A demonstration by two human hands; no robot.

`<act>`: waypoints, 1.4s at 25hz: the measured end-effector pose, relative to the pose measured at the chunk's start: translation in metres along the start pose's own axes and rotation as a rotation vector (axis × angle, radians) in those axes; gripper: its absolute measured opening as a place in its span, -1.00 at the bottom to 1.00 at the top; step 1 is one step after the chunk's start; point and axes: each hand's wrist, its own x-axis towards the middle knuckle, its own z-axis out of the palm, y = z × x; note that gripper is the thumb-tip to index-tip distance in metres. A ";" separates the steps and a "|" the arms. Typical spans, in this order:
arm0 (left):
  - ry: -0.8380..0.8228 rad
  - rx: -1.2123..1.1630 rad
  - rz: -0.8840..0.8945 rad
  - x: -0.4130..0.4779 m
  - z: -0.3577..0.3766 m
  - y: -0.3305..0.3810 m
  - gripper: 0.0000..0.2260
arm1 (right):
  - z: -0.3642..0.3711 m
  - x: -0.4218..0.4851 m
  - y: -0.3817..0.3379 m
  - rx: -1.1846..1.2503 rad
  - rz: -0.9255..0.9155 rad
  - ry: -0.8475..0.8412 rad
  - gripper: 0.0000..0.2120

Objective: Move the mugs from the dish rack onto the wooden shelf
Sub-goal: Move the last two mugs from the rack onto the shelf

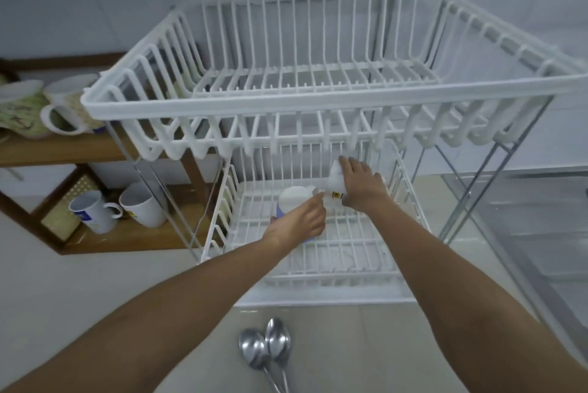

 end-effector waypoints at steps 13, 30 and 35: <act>0.297 -1.059 -0.590 -0.027 0.012 -0.022 -0.26 | -0.002 -0.045 0.014 0.751 0.126 0.356 -0.13; 0.931 -2.537 -0.791 -0.287 0.092 0.049 -0.33 | -0.079 -0.231 -0.171 1.506 -0.188 0.421 -0.32; 0.928 -2.617 -1.130 -0.325 0.166 0.066 -0.41 | -0.109 -0.223 -0.286 1.366 -0.299 0.463 -0.24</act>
